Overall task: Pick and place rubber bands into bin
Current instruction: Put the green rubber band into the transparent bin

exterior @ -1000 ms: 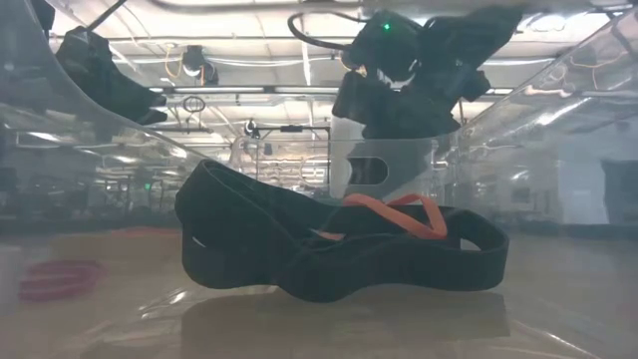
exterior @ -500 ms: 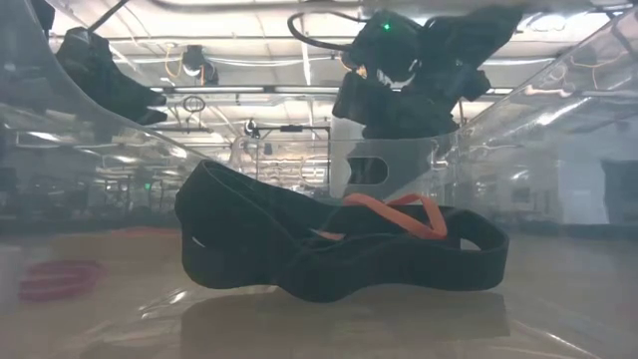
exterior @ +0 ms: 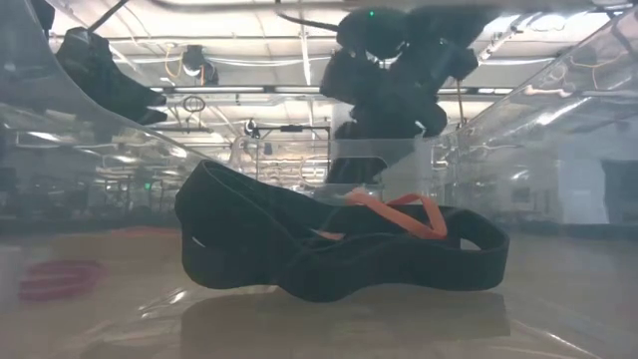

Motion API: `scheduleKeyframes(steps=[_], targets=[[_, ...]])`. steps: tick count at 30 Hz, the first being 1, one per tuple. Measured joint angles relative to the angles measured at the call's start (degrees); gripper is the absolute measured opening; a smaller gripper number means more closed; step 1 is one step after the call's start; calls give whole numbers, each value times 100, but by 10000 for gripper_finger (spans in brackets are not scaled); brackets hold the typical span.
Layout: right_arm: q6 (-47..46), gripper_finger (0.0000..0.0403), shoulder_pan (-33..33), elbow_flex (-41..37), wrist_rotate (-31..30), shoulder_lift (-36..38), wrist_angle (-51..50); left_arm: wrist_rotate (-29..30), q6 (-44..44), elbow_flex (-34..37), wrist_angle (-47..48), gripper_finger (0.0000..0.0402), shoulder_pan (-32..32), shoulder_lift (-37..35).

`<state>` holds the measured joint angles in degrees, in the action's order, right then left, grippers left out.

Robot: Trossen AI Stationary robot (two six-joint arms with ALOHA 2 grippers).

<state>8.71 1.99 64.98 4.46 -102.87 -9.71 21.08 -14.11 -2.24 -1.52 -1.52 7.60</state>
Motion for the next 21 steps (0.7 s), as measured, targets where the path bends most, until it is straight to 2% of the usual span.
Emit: scheduleKeyframes(steps=[9, 21], targets=[[101, 210, -1, 392, -172, -40, -645, 4, 184, 0, 2, 209, -2, 0], [321, 210, 86, 939, -148, -804, -1165, 7, 197, 0, 5, 209, 0, 0]])
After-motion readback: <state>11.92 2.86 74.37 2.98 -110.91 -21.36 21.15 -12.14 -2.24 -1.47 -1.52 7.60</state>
